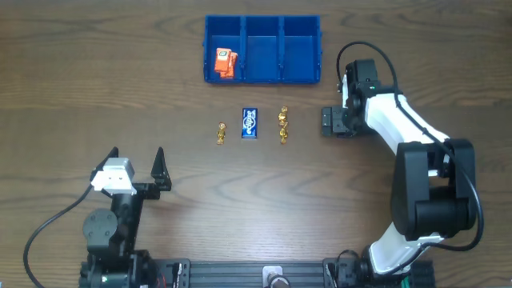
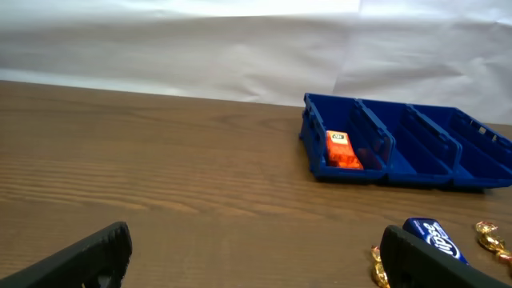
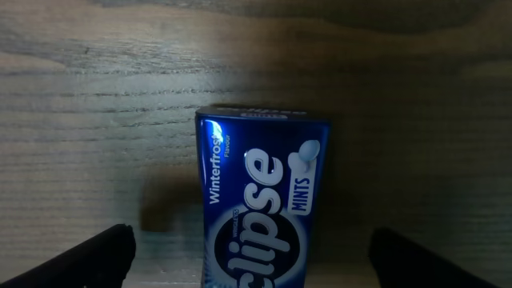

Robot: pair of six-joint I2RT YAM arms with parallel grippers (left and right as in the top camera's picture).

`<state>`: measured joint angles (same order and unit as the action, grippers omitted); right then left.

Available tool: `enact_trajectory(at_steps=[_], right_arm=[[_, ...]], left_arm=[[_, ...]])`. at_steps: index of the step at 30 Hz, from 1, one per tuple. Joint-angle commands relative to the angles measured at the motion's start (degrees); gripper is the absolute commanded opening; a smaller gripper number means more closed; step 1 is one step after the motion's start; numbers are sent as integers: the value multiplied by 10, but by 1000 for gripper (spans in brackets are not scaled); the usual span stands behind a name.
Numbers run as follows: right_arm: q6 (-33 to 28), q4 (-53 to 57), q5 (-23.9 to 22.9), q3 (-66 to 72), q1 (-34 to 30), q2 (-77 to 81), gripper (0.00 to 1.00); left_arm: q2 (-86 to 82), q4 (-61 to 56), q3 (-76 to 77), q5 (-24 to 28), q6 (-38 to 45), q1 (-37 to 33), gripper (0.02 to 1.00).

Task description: Sort Candies Into Trays

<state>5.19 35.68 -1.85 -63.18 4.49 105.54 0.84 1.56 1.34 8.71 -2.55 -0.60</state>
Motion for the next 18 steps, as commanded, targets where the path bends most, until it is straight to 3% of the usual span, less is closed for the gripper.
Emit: enact_trajectory(at_steps=[1,6,18], right_arm=[[-5,-5,-4,-13,3,11,833],[-5,-8,-4,-13,3,11,739],[-1,-12,-5,-12,3,22,735]], left_arm=[[-4,20,-11,14,4,-1,998],[-4,20,-11,14,4,-1,998],[-4,20,-11,14,4,-1,998]])
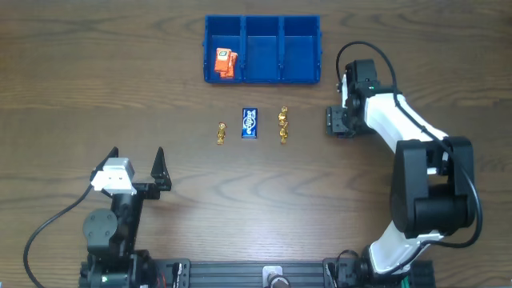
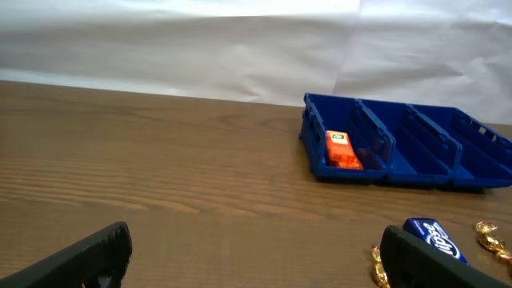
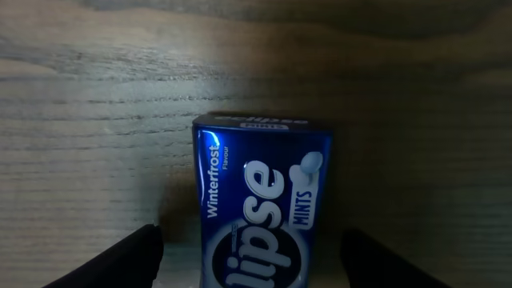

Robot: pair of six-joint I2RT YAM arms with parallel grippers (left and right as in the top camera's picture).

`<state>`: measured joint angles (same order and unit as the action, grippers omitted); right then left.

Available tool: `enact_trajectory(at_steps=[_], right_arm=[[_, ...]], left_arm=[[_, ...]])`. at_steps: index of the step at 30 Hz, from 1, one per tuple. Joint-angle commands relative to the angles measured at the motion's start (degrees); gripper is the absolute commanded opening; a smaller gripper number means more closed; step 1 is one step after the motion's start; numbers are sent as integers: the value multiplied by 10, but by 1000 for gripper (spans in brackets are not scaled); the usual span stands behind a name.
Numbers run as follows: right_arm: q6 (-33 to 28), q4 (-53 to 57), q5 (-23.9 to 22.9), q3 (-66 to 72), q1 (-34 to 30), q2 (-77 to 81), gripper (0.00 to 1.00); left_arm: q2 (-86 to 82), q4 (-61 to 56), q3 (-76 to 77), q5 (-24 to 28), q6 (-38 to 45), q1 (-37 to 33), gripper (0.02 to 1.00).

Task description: Sort Candies Into Trays

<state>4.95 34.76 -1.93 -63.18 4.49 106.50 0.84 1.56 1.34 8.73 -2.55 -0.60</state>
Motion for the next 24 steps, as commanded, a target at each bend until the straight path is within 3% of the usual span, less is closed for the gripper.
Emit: enact_trajectory(at_steps=[1,6,15,21,24], right_arm=[[2,-6,-4,-12,3,12,700],[2,-9,-3,-12,3,12,428],[40,12,12,-28,9,2,305],[62,81,2,-141,83,-69,224],[92,108,-33,-224,136,-71,224]], left_arm=[[-4,21,-11,14,4,-1,998],[-4,20,-11,14,4,-1,998],[-4,20,-11,14,4,-1,998],[-4,20,-11,14,4,-1,996],[-4,20,-11,14,4,-1,998]])
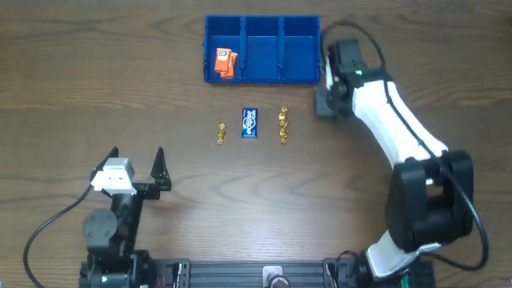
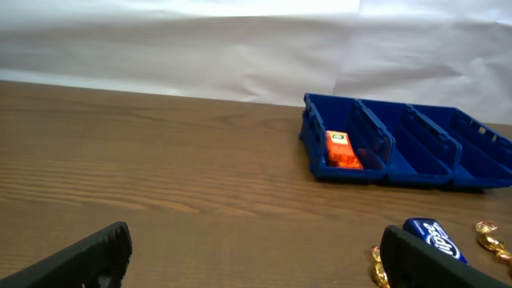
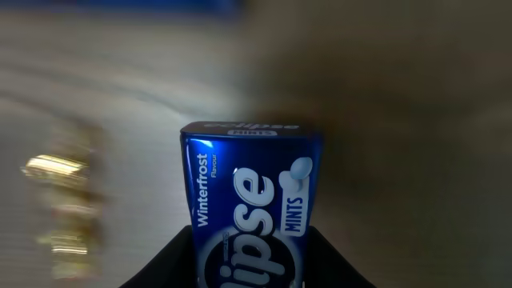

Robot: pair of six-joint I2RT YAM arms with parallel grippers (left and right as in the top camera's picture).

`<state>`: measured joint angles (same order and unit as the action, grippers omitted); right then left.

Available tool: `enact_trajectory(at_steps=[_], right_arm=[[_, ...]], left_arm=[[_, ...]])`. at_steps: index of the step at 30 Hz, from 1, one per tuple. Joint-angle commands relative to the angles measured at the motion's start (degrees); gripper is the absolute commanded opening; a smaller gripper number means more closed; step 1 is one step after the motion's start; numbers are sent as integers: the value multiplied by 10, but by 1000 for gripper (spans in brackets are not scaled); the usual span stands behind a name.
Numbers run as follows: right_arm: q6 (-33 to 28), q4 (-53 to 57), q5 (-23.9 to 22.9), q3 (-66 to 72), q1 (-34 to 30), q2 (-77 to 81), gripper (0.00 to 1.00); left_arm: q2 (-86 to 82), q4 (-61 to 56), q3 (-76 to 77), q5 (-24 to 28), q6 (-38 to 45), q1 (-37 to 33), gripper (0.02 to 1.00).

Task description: Sort Candies Into Trays

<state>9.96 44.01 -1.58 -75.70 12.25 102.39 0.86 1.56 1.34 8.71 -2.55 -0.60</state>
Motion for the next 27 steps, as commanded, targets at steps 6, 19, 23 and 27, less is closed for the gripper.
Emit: enact_trajectory(at_steps=[6,19,23,27], right_arm=[[93,-67,-120,-146,144,-21,222],[125,-257,-154,-146,176,123,200],[122,-274,-169,-146,176,127,200],[108,-288,-169,-146,176,128,200]], left_arm=[[-4,20,-11,14,4,-1,998],[-4,20,-11,14,4,-1,998],[-4,20,-11,14,4,-1,998],[-4,21,-11,14,4,-1,998]])
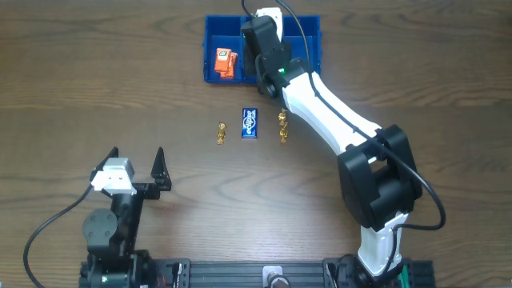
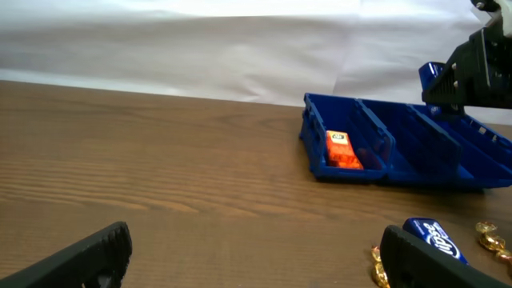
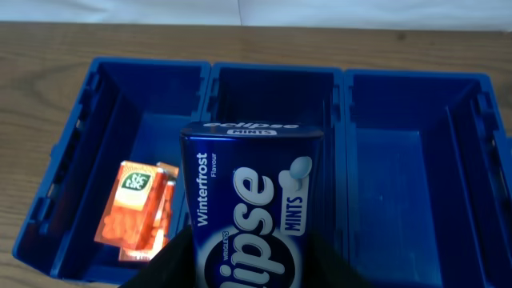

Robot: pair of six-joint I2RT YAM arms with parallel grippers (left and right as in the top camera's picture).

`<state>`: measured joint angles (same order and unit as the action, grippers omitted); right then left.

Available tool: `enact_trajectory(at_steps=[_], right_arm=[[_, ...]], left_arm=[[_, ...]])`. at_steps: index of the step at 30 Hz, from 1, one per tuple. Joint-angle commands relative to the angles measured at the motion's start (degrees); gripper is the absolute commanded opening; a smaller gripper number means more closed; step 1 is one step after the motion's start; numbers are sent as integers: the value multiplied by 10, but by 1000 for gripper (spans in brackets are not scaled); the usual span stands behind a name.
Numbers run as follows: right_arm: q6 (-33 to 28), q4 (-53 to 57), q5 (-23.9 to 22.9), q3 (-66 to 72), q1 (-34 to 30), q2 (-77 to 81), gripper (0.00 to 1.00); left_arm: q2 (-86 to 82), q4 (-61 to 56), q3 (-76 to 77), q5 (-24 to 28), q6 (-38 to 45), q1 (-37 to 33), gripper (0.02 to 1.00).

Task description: Sort Candies Into Trays

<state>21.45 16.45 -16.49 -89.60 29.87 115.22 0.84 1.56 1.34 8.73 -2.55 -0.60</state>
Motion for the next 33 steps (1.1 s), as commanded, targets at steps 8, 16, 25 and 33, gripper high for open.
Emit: enact_trajectory(at_steps=[8,16,25,33], right_arm=[[-21,-19,-54,-7,1,0,200],[-22,-29,-62,-7,1,10,347],[-44,-32,-45,-7,13,16,1000],[-17,94,-44,-8,53,-41,1000]], left_arm=[[-4,20,-11,14,4,-1,998],[-4,20,-11,14,4,-1,998],[-4,20,-11,14,4,-1,998],[-4,20,-11,14,4,-1,998]])
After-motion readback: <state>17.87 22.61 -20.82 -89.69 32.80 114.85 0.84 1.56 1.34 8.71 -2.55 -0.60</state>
